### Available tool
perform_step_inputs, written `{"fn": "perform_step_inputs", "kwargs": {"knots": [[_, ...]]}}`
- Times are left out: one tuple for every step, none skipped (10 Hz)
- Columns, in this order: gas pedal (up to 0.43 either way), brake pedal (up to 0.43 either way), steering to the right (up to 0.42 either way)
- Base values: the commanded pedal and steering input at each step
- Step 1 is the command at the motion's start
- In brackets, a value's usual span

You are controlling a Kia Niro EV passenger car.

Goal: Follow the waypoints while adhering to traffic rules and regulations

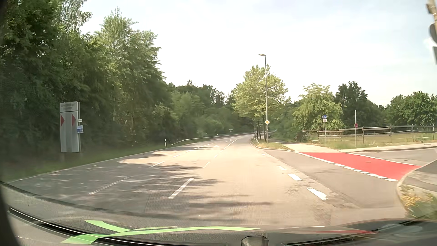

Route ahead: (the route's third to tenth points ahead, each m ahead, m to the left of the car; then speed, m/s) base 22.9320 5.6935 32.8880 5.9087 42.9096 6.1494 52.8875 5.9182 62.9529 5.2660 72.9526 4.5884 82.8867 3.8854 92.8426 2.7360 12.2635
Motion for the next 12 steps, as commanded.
{"fn": "perform_step_inputs", "kwargs": {"knots": [[0.059, 0.0, 0.002], [0.059, 0.0, 0.002], [0.059, 0.0, 0.002], [0.059, 0.0, 0.002], [0.059, 0.0, 0.002], [0.059, 0.0, 0.002], [0.059, 0.0, 0.002], [0.059, 0.0, 0.002], [0.059, 0.0, 0.001], [0.059, 0.0, 0.001], [0.059, 0.0, 0.001], [0.059, 0.0, 0.001]]}}
